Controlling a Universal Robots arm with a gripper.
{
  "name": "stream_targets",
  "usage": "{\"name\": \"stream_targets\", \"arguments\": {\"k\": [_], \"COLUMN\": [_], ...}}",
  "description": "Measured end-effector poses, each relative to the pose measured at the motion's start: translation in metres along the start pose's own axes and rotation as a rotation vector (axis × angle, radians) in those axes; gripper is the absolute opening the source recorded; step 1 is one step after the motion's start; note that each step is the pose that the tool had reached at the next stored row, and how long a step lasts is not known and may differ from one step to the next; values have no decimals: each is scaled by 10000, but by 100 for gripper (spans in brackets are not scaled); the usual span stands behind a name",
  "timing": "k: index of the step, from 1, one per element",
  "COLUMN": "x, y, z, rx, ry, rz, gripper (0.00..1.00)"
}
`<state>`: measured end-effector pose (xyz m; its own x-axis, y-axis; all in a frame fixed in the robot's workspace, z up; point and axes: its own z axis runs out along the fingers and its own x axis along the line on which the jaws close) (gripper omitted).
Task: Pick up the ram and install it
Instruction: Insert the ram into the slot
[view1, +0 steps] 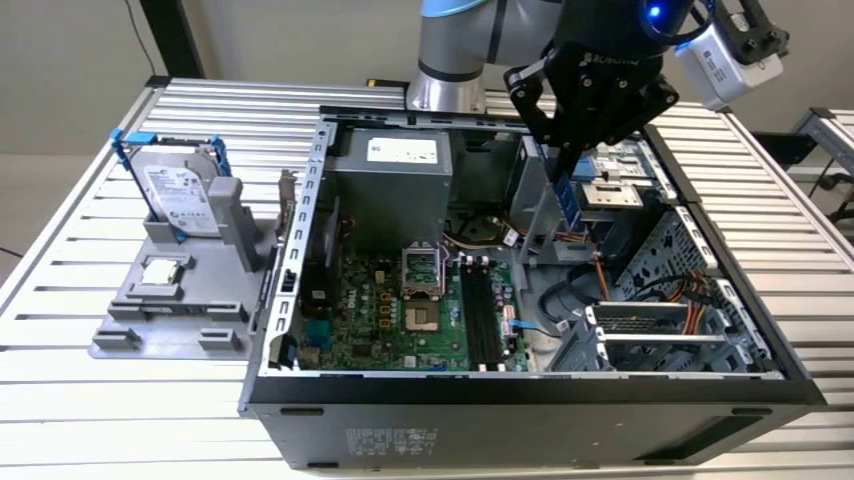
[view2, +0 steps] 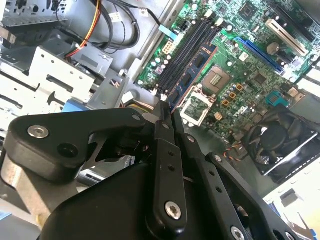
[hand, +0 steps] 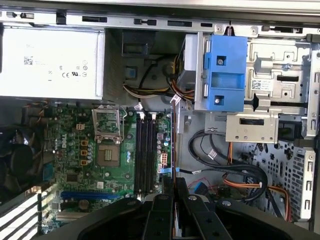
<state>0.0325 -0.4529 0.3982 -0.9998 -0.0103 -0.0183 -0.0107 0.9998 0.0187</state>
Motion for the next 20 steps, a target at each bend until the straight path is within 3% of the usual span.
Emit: {"name": "stream_targets", "arguments": {"k": [15, 16, 20], "x": [2, 2, 3], "y": [-2, -2, -3], "z": [77, 108, 139], "rx": [-1, -1, -2], "ry": [0, 0, -1], "rz": [1, 0, 0], "gripper": [0, 0, 0]}}
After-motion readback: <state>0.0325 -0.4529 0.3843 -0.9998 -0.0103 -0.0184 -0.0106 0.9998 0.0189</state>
